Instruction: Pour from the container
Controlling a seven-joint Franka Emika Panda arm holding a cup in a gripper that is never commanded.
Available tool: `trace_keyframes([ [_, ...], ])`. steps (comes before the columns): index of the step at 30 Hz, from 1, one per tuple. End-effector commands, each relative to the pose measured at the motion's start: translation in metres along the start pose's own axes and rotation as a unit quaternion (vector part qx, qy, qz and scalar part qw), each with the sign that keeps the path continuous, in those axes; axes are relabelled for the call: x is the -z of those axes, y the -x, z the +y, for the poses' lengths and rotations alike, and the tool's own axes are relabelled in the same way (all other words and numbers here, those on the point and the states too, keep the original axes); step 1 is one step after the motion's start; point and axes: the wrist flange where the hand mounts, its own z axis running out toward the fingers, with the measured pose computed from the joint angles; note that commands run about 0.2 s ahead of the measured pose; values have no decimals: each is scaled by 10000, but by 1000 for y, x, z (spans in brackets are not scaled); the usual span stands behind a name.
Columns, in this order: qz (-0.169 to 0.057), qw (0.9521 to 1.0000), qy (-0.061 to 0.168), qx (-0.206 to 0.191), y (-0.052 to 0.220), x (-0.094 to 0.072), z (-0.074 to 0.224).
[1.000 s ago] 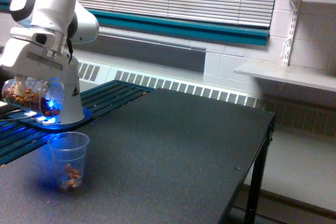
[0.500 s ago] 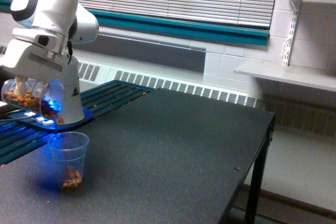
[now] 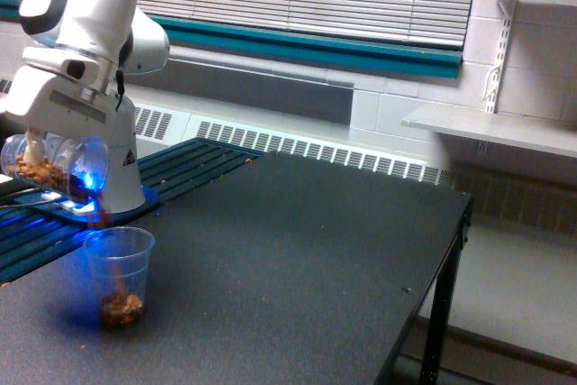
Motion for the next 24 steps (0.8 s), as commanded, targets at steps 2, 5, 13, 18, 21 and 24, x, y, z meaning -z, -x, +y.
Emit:
trace_keyframes([
  [2,15,9999,73,68,-5,3,-3],
  [5,21,9999,101,80,-6,4,-3],
  [13,-20,9998,176,120,-8,5,-3],
  [18,-47,9997,208,141,-9,6,-5],
  [21,-55,9996,235,175,-10,7,-5],
  [24,-82,9994,268,202,-11,8,-6],
])
